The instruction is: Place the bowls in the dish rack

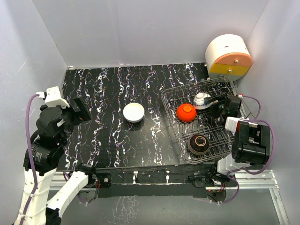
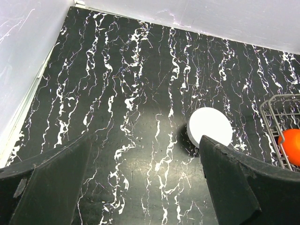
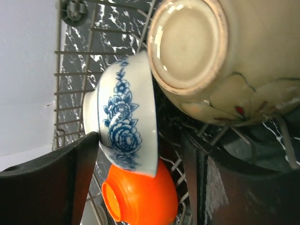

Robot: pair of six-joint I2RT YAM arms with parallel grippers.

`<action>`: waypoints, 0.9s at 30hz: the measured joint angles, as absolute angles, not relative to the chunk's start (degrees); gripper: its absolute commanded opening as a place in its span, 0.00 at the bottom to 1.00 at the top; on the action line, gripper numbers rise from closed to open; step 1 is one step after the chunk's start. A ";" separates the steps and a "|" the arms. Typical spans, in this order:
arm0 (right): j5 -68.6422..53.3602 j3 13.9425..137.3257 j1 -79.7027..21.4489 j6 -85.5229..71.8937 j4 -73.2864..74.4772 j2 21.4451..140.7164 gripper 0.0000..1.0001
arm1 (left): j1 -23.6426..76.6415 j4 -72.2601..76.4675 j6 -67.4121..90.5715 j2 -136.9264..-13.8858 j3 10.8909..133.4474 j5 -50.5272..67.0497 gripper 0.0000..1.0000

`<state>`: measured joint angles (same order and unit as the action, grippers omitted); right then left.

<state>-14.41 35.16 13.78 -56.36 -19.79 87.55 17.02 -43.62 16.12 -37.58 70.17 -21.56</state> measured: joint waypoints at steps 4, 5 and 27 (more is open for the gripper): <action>-14.33 34.98 13.82 -53.80 -15.00 86.83 0.99 | 17.02 -43.55 16.32 -37.50 70.15 -21.37 0.97; -14.31 35.07 13.82 -53.15 -14.57 86.59 0.99 | 17.02 -43.53 16.34 -37.43 70.11 -21.34 0.97; -14.87 39.44 13.54 -37.56 2.00 74.96 0.99 | 17.02 -42.37 16.53 -37.19 68.03 -20.47 0.97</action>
<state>-14.87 39.44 13.54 -37.56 2.00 74.96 17.02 -42.37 16.53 -37.19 68.03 -20.47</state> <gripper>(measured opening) 0.984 0.970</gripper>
